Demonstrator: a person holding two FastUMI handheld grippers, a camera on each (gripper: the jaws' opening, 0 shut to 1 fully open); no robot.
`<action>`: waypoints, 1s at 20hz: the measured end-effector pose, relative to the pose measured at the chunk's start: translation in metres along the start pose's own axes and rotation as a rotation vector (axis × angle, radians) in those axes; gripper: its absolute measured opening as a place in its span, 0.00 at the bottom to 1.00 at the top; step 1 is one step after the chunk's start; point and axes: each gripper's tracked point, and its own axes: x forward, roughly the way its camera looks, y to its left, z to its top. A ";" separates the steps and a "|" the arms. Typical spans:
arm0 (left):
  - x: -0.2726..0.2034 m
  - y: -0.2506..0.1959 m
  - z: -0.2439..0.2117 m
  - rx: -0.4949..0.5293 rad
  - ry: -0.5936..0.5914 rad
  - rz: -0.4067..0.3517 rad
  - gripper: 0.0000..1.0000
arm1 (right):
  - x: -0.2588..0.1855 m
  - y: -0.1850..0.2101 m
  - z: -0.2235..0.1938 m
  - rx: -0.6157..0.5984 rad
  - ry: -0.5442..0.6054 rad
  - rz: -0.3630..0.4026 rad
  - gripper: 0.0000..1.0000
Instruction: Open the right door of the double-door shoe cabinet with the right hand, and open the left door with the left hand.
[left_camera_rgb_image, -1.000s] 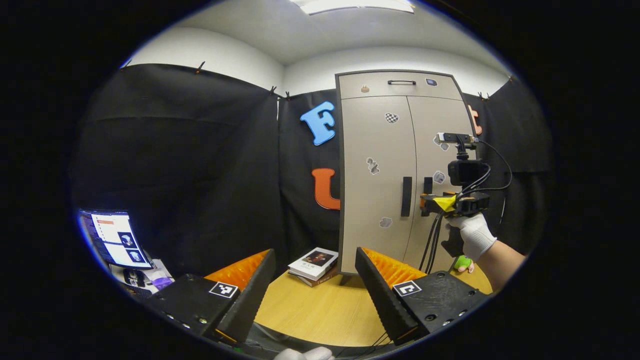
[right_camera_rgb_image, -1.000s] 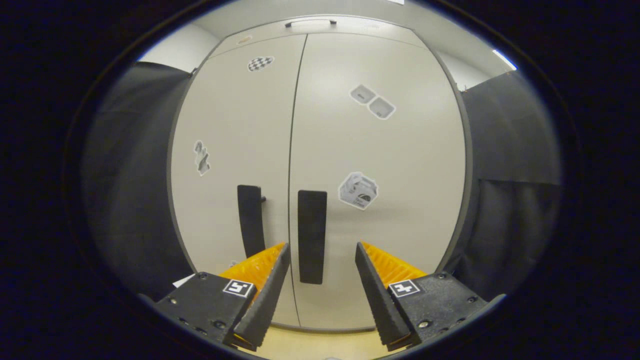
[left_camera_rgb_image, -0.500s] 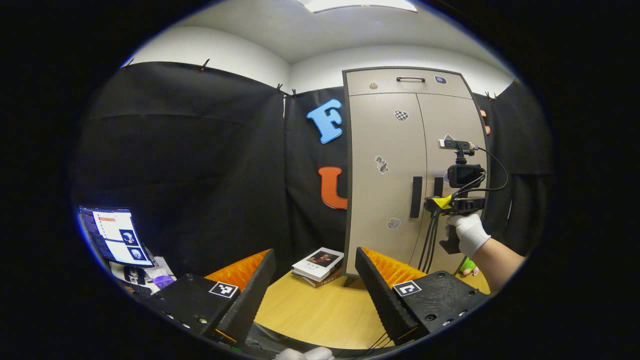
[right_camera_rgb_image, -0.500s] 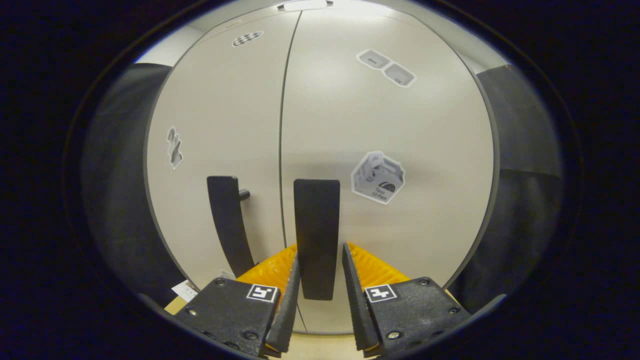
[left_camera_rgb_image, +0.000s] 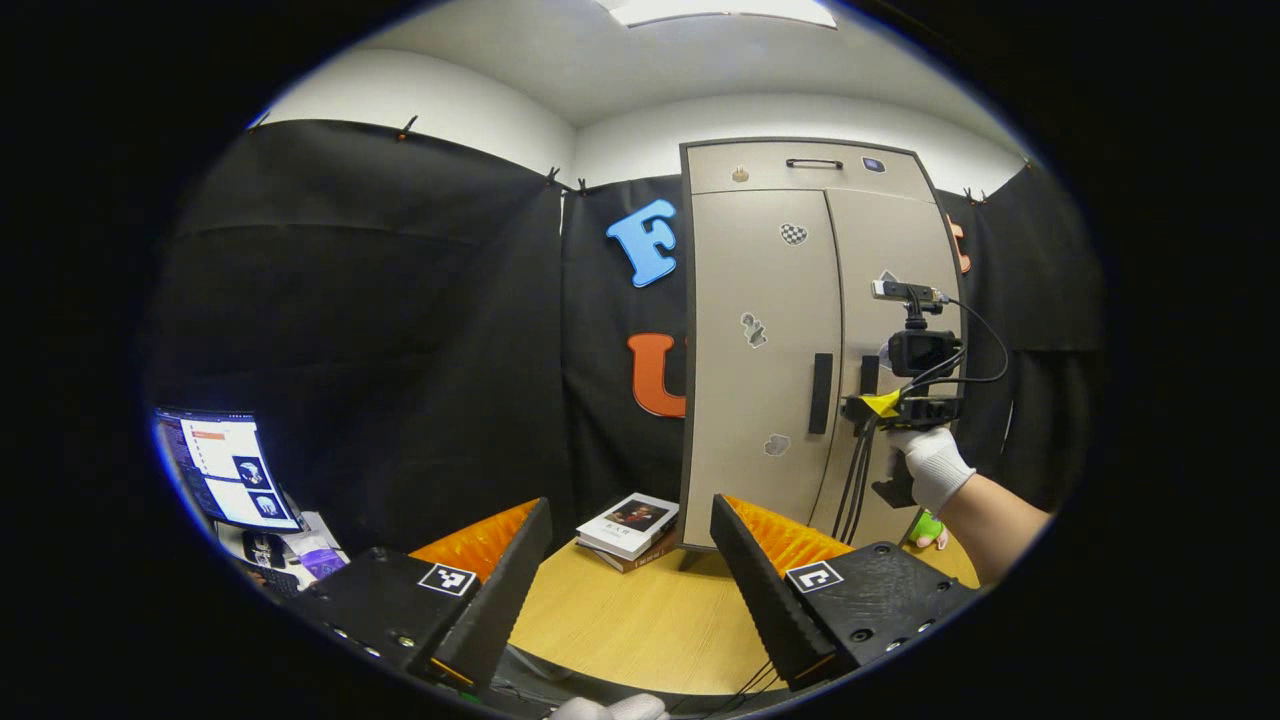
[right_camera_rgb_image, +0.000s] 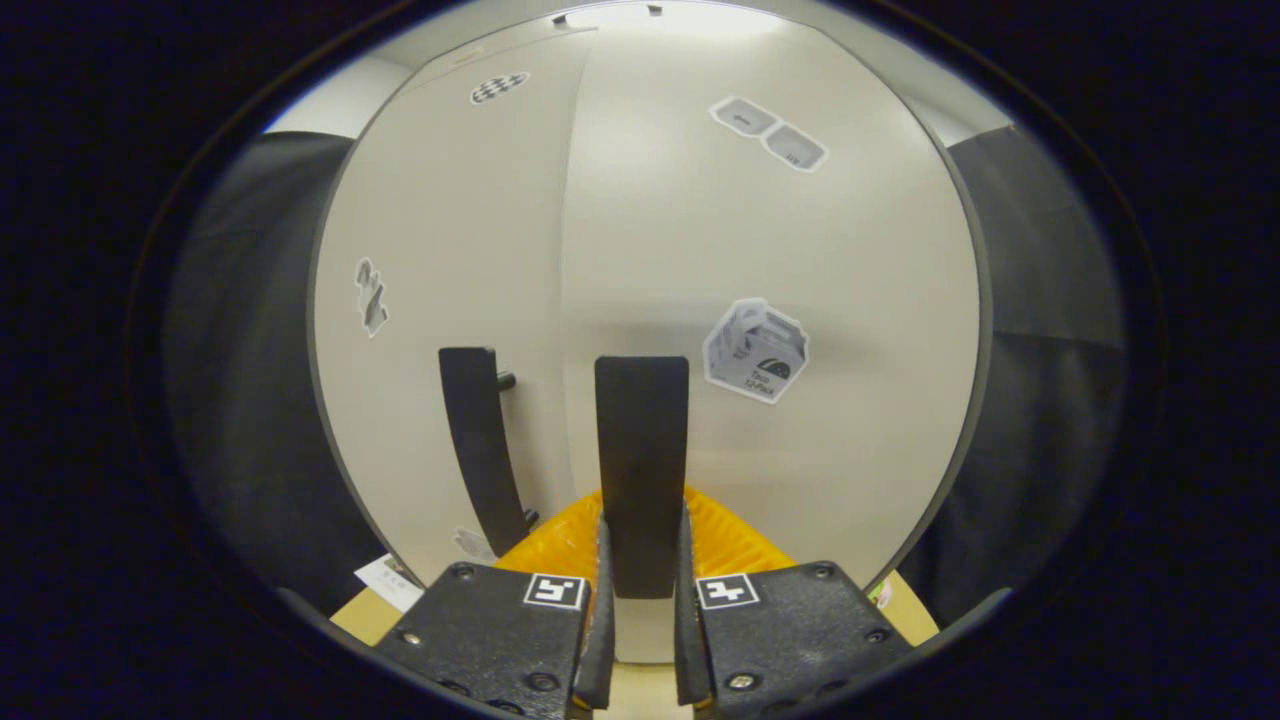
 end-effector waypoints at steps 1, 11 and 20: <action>-0.002 -0.001 -0.001 0.001 -0.002 -0.011 0.96 | -0.012 -0.003 0.000 -0.003 -0.004 0.007 0.27; -0.035 -0.014 -0.002 0.004 -0.020 -0.145 0.96 | -0.111 -0.046 -0.018 -0.003 -0.015 0.007 0.22; -0.057 -0.039 -0.006 0.004 -0.021 -0.268 0.97 | -0.173 -0.115 -0.023 0.003 -0.018 -0.068 0.13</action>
